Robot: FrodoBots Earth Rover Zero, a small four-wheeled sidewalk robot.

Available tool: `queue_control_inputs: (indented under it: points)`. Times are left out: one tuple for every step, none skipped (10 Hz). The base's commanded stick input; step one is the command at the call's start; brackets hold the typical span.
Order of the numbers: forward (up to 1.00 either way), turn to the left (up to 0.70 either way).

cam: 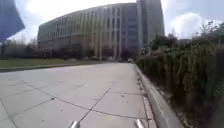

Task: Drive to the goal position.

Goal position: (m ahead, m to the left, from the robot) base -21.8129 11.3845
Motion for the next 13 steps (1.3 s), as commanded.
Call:
queue_control_inputs:
  points:
    - [0.47, 0.33]
    - [0.70, 0.27]
    - [0.70, 0.27]
    - [0.70, 0.27]
    - [0.70, 0.27]
    - [0.70, 0.27]
    - [0.70, 0.27]
    - [0.70, 0.27]
    - [0.70, 0.27]
    - [0.70, 0.27]
    - [0.70, 0.27]
    - [0.70, 0.27]
    - [0.70, 0.27]
